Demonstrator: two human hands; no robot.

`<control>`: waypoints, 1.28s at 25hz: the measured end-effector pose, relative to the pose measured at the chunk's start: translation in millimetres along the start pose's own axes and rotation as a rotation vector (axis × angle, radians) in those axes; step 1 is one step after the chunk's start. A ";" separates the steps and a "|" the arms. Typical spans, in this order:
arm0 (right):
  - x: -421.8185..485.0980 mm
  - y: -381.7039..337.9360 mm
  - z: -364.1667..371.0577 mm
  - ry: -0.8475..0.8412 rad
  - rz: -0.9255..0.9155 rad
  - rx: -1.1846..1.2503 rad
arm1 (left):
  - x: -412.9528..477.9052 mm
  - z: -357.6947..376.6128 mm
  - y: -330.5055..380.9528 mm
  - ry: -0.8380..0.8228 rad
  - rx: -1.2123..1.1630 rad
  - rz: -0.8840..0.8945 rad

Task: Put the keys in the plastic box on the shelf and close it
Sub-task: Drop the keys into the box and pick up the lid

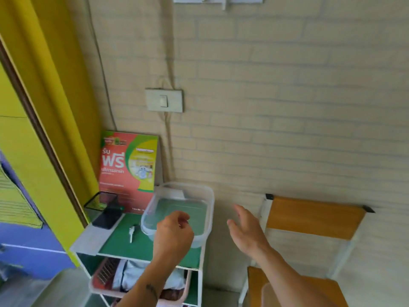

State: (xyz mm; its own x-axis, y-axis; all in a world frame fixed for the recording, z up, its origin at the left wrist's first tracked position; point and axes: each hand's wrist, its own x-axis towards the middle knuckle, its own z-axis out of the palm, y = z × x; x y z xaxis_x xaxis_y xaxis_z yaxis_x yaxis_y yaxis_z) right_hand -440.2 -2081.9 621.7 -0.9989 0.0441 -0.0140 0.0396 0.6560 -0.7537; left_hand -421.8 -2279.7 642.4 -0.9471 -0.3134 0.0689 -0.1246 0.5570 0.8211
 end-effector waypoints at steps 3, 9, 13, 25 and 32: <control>10.5 -26.7 36.0 0.030 0.040 -0.039 | 35.8 -33.9 -37.8 0.046 -0.029 0.016; 25.4 -56.3 83.6 0.098 0.102 -0.140 | 82.4 -68.2 -108.8 0.073 -0.001 0.105; 34.5 -58.5 101.9 0.138 0.131 -0.269 | 99.9 -66.1 -154.0 -0.045 0.181 0.148; 45.0 -52.5 127.4 0.136 0.159 -0.358 | 125.8 -46.1 -189.3 -0.209 0.508 0.244; 42.0 -55.3 127.3 0.161 0.149 -0.384 | 122.9 -45.6 -205.6 -0.049 0.306 0.323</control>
State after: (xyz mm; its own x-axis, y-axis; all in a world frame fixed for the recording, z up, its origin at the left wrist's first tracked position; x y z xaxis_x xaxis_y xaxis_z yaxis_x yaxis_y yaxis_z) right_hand -487.4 -2212.3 579.2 -0.9664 0.2562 0.0219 0.2190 0.8647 -0.4520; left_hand -499.0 -2467.8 507.9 -0.9638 -0.0534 0.2613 0.1051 0.8246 0.5559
